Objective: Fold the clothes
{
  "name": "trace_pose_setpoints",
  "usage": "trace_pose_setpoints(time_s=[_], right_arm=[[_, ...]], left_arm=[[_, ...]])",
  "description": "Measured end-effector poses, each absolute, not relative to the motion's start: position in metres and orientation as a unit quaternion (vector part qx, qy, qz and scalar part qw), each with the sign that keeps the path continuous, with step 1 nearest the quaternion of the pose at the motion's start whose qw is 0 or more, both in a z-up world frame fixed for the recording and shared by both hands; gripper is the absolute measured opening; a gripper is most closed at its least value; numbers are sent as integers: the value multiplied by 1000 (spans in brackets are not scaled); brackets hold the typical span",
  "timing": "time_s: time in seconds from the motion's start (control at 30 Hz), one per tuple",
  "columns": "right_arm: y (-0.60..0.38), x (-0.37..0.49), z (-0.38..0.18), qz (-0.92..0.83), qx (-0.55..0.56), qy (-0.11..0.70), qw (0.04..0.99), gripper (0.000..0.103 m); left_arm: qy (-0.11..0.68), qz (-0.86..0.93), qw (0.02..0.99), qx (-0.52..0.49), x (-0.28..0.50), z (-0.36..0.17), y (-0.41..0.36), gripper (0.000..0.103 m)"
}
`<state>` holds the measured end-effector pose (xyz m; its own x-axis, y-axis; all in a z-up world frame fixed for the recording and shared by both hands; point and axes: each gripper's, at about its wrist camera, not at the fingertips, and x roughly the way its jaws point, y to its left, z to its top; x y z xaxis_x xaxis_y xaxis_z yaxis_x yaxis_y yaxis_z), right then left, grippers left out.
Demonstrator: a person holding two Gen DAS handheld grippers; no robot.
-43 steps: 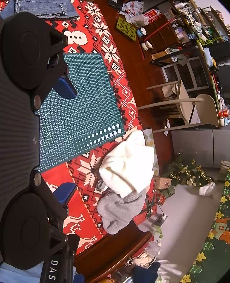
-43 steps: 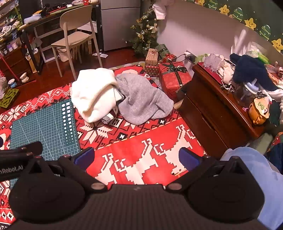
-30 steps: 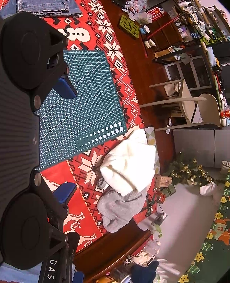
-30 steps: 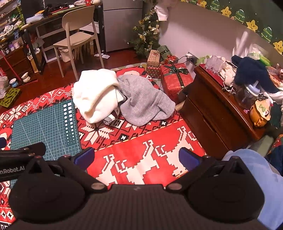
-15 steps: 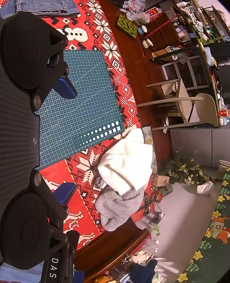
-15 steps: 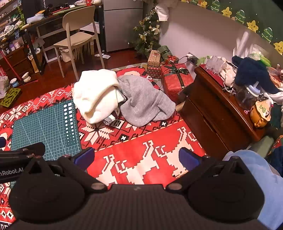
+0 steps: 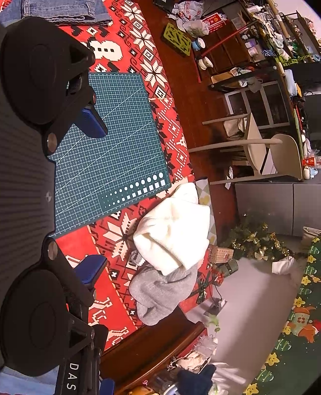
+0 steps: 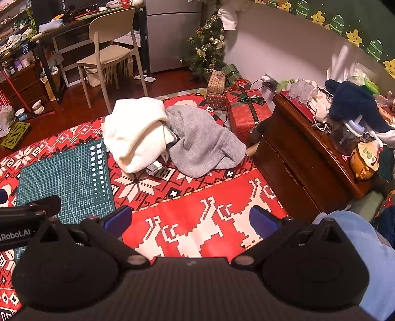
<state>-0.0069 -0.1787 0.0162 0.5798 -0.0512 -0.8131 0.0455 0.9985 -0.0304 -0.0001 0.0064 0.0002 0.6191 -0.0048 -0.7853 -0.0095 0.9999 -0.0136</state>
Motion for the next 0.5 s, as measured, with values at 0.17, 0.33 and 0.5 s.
trace_pose_setpoints(time_s=[0.17, 0.33, 0.5], right_arm=[[-177, -5, 13, -22, -5, 460, 887, 102], [-177, -4, 12, -21, -6, 462, 887, 102], [-180, -5, 14, -21, -3, 458, 888, 102]], left_arm=[[439, 4, 898, -17, 0, -1, 9, 102], [442, 9, 897, -21, 1, 0, 10, 102], [450, 9, 893, -25, 0, -1, 11, 102]])
